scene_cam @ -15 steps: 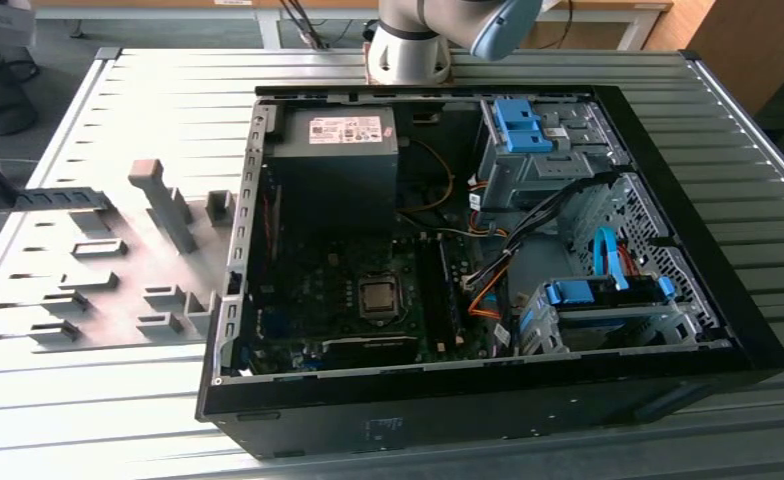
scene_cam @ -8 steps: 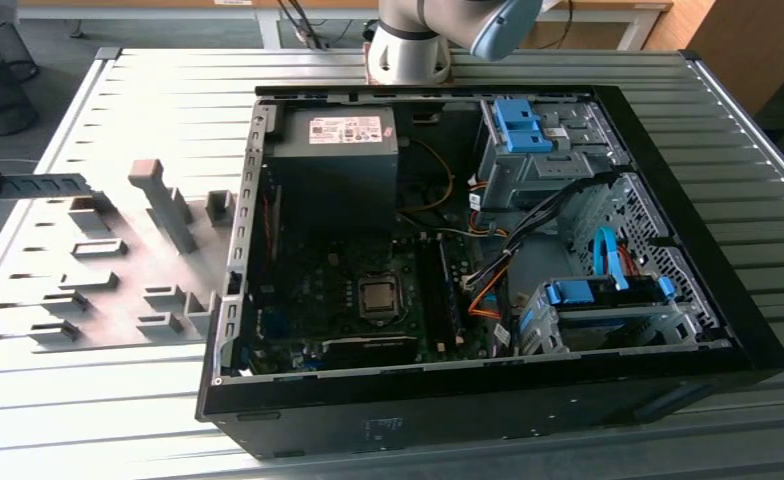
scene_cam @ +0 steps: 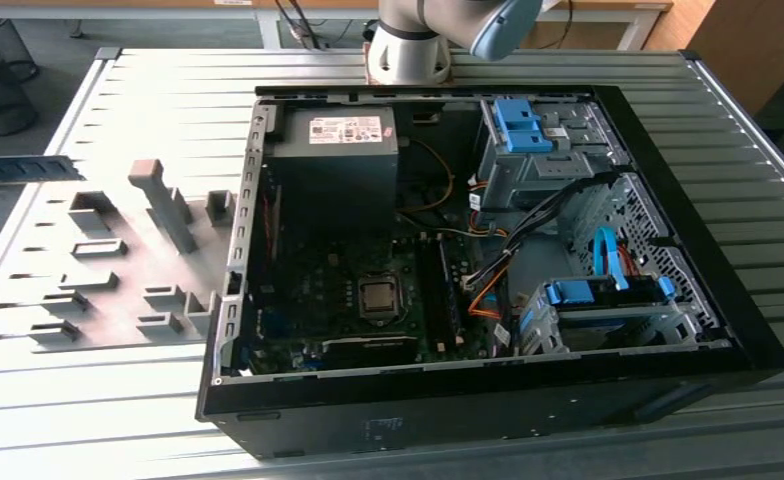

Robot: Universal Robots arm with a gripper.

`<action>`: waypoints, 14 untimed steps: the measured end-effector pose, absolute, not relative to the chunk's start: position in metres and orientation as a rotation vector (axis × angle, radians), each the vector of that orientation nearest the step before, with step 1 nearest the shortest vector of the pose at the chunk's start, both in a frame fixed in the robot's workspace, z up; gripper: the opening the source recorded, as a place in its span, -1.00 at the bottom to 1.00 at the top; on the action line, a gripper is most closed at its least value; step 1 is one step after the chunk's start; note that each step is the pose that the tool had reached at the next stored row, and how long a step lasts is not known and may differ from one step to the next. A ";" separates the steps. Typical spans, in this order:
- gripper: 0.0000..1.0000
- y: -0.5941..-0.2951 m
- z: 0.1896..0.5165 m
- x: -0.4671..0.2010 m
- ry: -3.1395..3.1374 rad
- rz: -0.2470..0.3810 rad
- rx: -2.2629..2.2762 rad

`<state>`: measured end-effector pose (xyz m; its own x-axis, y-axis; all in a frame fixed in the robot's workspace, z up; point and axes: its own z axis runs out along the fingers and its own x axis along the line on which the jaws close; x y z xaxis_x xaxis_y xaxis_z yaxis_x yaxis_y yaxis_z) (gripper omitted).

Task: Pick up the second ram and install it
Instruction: 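Pick up the second ram and move it above second insertion slot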

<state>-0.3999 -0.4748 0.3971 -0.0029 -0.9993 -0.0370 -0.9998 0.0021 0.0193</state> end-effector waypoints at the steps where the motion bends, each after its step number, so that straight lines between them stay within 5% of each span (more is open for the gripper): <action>1: -0.72 -0.475 0.400 -0.400 2.215 0.062 -2.209; 14: -0.72 -0.475 0.424 -0.400 2.215 0.062 -2.209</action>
